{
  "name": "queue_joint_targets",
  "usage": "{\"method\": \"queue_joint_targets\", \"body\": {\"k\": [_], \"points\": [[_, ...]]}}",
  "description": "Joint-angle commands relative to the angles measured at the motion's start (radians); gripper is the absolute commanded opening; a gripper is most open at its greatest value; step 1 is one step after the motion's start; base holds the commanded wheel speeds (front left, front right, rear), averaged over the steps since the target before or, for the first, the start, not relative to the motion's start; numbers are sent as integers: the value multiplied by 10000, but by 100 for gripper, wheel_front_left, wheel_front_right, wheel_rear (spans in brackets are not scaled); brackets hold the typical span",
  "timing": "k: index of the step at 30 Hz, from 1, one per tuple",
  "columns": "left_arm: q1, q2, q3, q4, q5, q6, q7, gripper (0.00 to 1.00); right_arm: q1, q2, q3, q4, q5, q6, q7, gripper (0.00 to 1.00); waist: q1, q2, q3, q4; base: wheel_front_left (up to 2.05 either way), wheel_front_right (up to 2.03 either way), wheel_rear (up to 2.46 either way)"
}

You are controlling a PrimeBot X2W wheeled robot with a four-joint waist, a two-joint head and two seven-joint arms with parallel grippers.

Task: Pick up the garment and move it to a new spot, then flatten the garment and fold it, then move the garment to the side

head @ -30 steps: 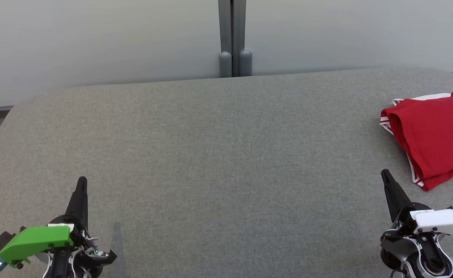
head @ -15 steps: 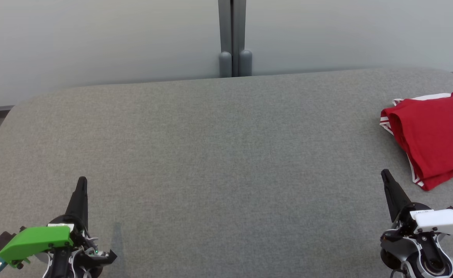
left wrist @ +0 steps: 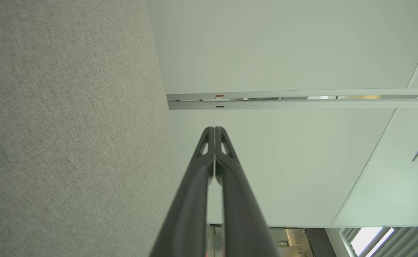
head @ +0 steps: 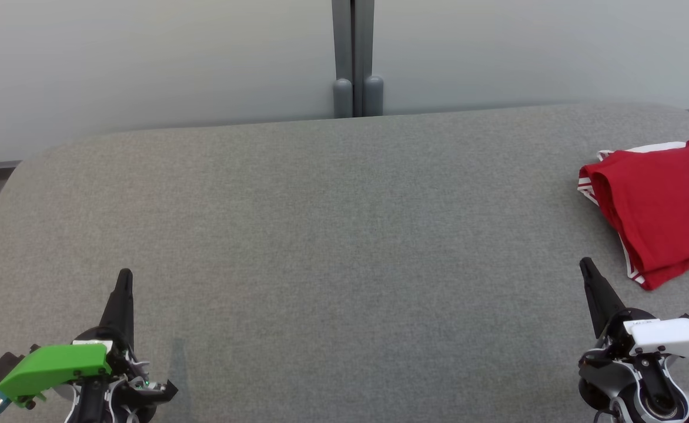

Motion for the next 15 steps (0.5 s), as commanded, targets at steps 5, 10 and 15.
{"method": "queue_joint_targets", "body": {"k": [5,10,15], "points": [[-131,66,22,-34,-34,24,38,0,-69,-53,-19,-36,16,0,35,0,0,0,0,0,0,0,0],[-131,66,22,-34,-34,24,38,0,-69,-53,-19,-36,16,0,35,0,0,0,0,0,0,0,0],[-132,66,21,-34,-35,24,38,0,-69,-53,-19,-36,16,0,35,0,0,0,0,0,0,0,0]]}}
